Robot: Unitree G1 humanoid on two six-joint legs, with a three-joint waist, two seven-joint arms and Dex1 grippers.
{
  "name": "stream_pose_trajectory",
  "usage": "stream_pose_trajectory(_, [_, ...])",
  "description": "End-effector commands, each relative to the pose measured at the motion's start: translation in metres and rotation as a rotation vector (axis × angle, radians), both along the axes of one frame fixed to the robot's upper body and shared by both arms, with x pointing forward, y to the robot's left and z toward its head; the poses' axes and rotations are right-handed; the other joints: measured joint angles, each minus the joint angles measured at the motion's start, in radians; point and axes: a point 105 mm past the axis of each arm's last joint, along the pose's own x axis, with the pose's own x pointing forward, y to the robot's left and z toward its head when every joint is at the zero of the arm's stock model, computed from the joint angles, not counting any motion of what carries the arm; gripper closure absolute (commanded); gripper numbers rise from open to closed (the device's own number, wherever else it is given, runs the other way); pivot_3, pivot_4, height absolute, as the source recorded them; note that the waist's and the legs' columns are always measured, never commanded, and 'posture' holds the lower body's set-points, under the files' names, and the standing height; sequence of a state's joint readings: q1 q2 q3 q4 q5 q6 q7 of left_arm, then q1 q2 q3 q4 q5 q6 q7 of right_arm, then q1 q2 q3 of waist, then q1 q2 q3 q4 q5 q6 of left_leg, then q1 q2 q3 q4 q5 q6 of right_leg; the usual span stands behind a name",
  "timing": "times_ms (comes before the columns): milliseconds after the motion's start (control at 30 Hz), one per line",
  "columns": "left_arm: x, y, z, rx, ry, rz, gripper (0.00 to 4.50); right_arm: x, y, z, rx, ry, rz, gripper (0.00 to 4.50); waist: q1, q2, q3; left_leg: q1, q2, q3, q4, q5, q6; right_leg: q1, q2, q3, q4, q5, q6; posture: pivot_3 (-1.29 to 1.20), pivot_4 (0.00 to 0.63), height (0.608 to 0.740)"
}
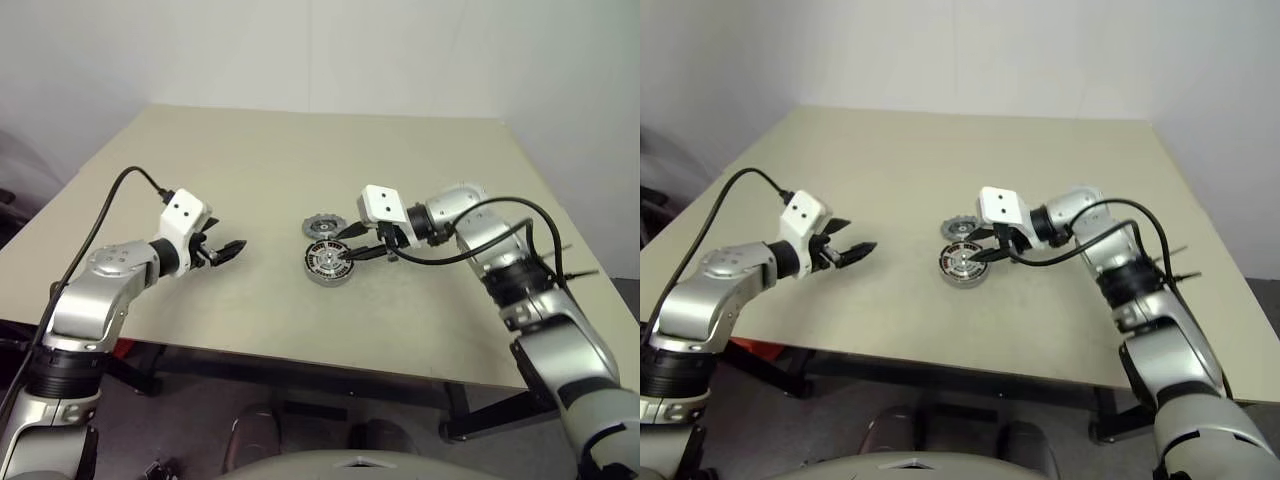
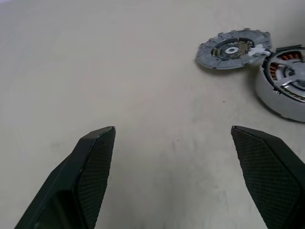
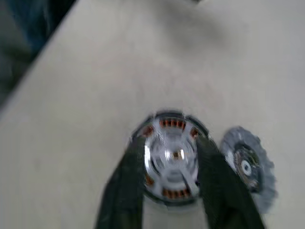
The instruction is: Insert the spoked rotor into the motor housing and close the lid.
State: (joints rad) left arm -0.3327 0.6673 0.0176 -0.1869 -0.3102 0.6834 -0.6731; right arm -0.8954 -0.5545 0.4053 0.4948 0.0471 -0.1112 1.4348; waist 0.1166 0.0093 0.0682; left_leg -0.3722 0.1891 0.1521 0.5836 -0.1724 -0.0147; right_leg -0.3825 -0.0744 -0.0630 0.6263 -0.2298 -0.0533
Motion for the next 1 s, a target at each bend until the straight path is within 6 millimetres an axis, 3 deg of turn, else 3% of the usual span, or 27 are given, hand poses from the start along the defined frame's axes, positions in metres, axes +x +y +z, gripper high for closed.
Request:
stream_pose_trajectory(33, [0.004,-0.009,0.013,0.047,-0.058,-0.06,0.4,0.002,0.003,0.01,-0.153,-0.132,0.188,1.56,-0.006,0.0,0.0,0.0,0.0,0.0,0.0,0.0,0.0,0.0,0.0,0.0,0.0,0.0,0.0,0.0,0.0,0.74])
stream_pose_trajectory(67, [0.004,-0.012,0.012,0.06,-0.058,-0.073,0.4,0.001,0.004,0.007,-0.192,-0.141,0.232,1.25,-0.01,-0.001,0.0,0.0,0.0,0.0,0.0,0.0,0.0,0.0,0.0,0.0,0.0,0.0,0.0,0.0,0.0,0.74])
stream_pose_trajectory(233, [-0.003,-0.017,0.005,0.093,-0.038,-0.116,0.4,-0.012,0.017,-0.012,-0.279,-0.133,0.392,1.25,-0.023,-0.001,-0.001,-0.011,0.001,-0.001,0.007,-0.003,0.006,-0.006,0.0,-0.002,0.0,0.0,-0.001,0.0,0.0,0.74])
stream_pose_trajectory(433, [-0.011,-0.019,-0.001,0.076,-0.006,-0.14,0.4,-0.021,0.023,-0.036,-0.302,-0.09,0.425,1.25,-0.024,-0.001,-0.001,-0.019,0.002,-0.001,0.018,-0.007,0.012,-0.01,0.0,-0.003,0.003,0.0,-0.001,0.0,0.0,0.74])
stream_pose_trajectory(733, [-0.011,-0.032,-0.009,0.052,-0.009,-0.159,0.4,-0.018,0.029,-0.044,-0.29,-0.071,0.371,1.25,-0.024,-0.002,0.0,-0.008,0.003,-0.001,0.021,-0.005,0.008,-0.005,-0.001,-0.001,0.014,0.0,0.0,0.0,0.0,0.74])
stream_pose_trajectory(1000, [-0.014,-0.035,-0.011,0.031,-0.003,-0.153,0.4,-0.014,0.023,-0.045,-0.299,-0.077,0.333,1.25,-0.024,-0.002,0.0,-0.009,0.003,-0.002,0.021,-0.005,0.007,-0.006,0.0,-0.001,0.015,0.0,-0.001,0.0,0.0,0.74])
